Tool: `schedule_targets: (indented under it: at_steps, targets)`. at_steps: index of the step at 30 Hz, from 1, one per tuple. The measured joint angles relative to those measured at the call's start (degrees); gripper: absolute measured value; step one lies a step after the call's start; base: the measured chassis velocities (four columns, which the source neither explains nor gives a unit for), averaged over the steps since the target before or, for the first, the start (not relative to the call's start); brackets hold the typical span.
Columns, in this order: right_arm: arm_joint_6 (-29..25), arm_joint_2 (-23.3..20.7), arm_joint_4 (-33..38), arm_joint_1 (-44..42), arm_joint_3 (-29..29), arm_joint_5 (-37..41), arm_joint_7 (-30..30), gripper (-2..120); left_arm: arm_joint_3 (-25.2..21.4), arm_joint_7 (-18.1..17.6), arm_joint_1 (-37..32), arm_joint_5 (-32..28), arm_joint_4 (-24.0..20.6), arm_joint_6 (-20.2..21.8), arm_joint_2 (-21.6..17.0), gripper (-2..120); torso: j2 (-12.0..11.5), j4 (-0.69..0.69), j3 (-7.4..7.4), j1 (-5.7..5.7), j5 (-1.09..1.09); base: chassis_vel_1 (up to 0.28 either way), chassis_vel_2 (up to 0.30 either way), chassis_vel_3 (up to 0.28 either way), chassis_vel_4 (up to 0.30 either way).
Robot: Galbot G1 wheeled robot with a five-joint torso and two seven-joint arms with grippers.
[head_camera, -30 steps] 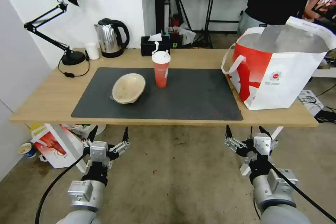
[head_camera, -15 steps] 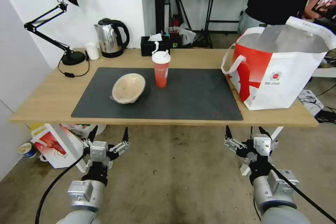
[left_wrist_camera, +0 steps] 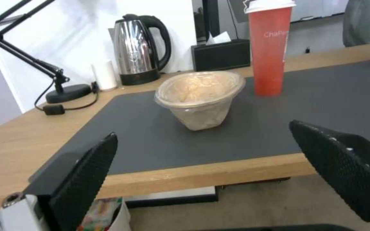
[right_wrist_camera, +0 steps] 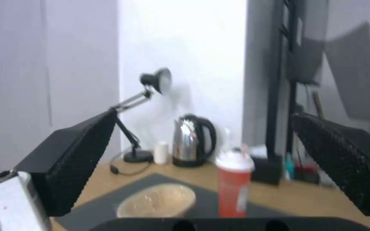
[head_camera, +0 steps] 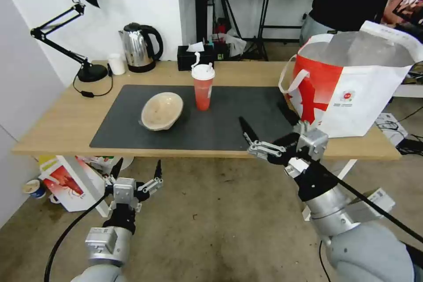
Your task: Pick up the trash from the table and place it into the takeout bag.
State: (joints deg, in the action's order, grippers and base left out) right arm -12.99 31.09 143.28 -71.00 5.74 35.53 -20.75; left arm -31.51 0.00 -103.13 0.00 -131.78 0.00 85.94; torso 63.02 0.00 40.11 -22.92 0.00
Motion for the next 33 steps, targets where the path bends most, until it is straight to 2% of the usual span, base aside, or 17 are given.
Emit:
schedule_targets:
  at_steps: [3,6,10,14,16,18,20,25,26,29,33]
  targets:
    - [-0.2,-0.7,0.0,1.7,-0.1,0.6,1.3,100,0.0,0.0,0.0,0.0,0.0,0.0,0.0,100,0.0,0.0,0.0,0.0,0.0,0.0,0.0,0.0,0.0]
    - [-0.3,-2.3,-1.6,8.0,-0.4,5.3,5.9,100,0.0,0.0,0.0,0.0,0.0,0.0,0.0,100,0.0,0.0,0.0,0.0,0.0,0.0,0.0,0.0,0.0]
    - [1.6,-3.7,-3.8,11.5,-0.2,9.3,9.9,100,0.0,0.0,0.0,0.0,0.0,0.0,0.0,100,0.0,0.01,0.0,0.0,0.0,0.0,0.0,0.0,0.0]
    - [3.3,-4.5,-5.3,12.9,0.1,11.2,10.8,100,0.0,0.0,0.0,0.0,0.0,0.0,0.0,100,0.0,-0.02,0.0,0.0,0.01,0.0,0.0,0.0,0.0]
    - [5.7,-4.7,-6.7,14.9,0.1,13.8,11.7,100,0.0,0.0,0.0,0.0,0.0,0.0,0.0,100,0.0,-0.01,0.0,0.0,0.01,0.0,0.0,0.0,0.0]
    - [10.6,-4.6,-8.5,18.7,-1.6,18.6,12.7,100,0.0,0.0,0.0,0.0,0.0,0.0,0.0,100,0.0,0.0,0.0,0.0,-0.01,0.0,0.0,0.0,0.0]
    - [11.8,-4.3,-9.2,19.9,-2.4,19.9,12.9,100,0.0,0.0,0.0,0.0,0.0,0.0,0.0,100,0.0,0.0,0.0,0.0,0.0,0.0,0.0,0.0,0.0]
    - [19.3,-1.1,-13.1,27.5,-7.4,25.7,12.9,100,0.0,0.0,0.0,0.0,0.0,0.0,0.0,100,0.0,0.0,0.0,0.0,0.0,0.0,0.0,0.0,0.0]
    - [19.3,-1.1,-13.1,27.5,-7.4,25.7,12.9,100,0.0,0.0,0.0,0.0,0.0,0.0,0.0,100,0.0,0.0,0.0,0.0,0.0,0.0,0.0,0.0,0.0]
    - [26.3,1.4,-15.8,34.2,-10.6,32.9,12.6,100,0.0,0.0,0.0,0.0,0.0,0.0,0.0,100,0.0,0.01,0.0,0.0,-0.01,0.0,0.0,0.0,0.0]
    - [31.2,2.7,-18.0,39.0,-12.7,34.8,12.6,100,0.0,0.0,0.0,0.0,0.0,0.0,0.0,100,0.0,0.01,0.0,0.0,-0.01,0.0,0.0,0.0,0.0]
